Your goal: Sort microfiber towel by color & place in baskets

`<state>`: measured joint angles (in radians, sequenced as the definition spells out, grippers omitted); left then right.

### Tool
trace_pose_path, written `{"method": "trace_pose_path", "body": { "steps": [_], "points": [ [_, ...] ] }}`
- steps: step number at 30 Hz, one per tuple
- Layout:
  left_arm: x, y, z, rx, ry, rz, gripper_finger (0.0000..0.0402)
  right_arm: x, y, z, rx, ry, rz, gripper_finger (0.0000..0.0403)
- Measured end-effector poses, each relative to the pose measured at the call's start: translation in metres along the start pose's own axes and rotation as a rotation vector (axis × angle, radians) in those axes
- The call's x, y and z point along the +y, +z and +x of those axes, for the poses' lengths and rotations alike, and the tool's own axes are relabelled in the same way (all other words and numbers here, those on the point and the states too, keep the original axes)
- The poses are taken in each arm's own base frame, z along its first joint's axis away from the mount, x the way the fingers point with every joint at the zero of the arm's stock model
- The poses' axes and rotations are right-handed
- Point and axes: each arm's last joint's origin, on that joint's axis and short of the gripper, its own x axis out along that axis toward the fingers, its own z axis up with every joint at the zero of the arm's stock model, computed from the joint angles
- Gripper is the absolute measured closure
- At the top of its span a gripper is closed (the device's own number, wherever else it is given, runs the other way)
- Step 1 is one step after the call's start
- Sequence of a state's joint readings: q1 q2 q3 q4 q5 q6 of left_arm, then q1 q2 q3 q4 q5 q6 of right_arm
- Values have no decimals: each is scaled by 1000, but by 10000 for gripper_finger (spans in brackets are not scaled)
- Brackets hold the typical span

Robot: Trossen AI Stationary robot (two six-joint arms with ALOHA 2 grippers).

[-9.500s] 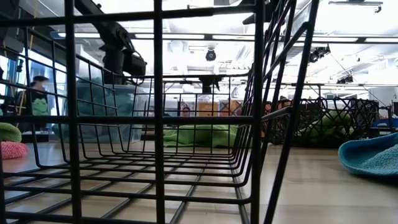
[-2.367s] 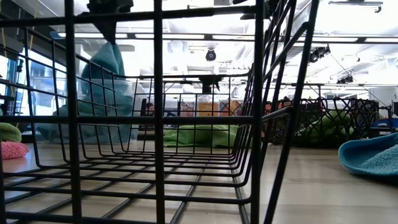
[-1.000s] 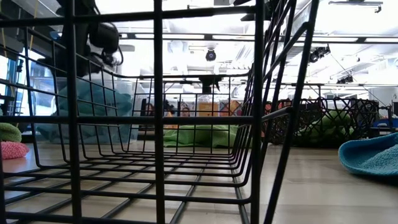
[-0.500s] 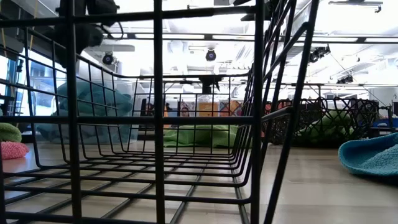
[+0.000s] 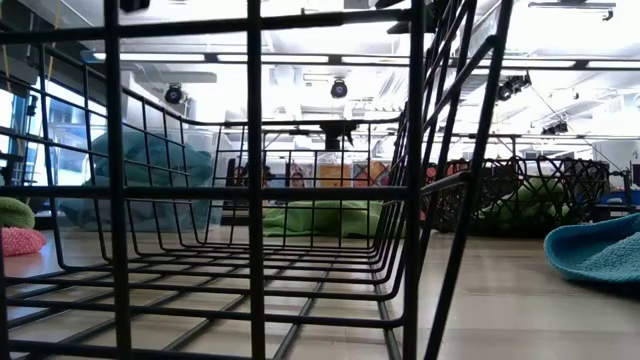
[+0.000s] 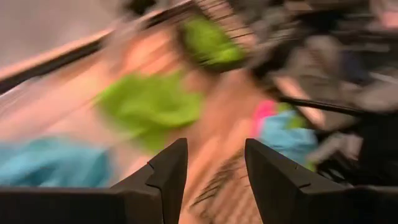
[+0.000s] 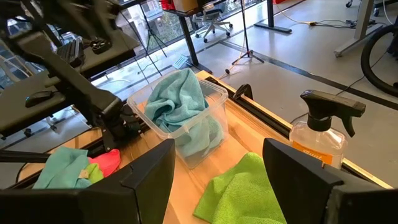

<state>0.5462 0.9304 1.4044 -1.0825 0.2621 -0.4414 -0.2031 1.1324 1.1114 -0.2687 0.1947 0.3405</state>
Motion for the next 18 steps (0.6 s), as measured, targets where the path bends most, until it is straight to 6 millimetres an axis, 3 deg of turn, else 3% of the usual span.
{"method": "trace_pose_path", "body": {
  "steps": [3, 6, 14, 18],
  "points": [
    [-16, -13, -6, -103, -146, 52, 252, 0, 0, 0, 0, 0, 19, 162],
    [-24, -29, 0, -203, -239, 37, 252, 0, 0, 0, 6, 17, 37, 162],
    [-35, -96, 72, -208, -375, -53, 252, 5, -1, 0, 45, 146, 3, 162],
    [-51, -116, 89, -144, -439, -51, 252, 10, 2, -2, 59, 305, 30, 162]
  ]
}}
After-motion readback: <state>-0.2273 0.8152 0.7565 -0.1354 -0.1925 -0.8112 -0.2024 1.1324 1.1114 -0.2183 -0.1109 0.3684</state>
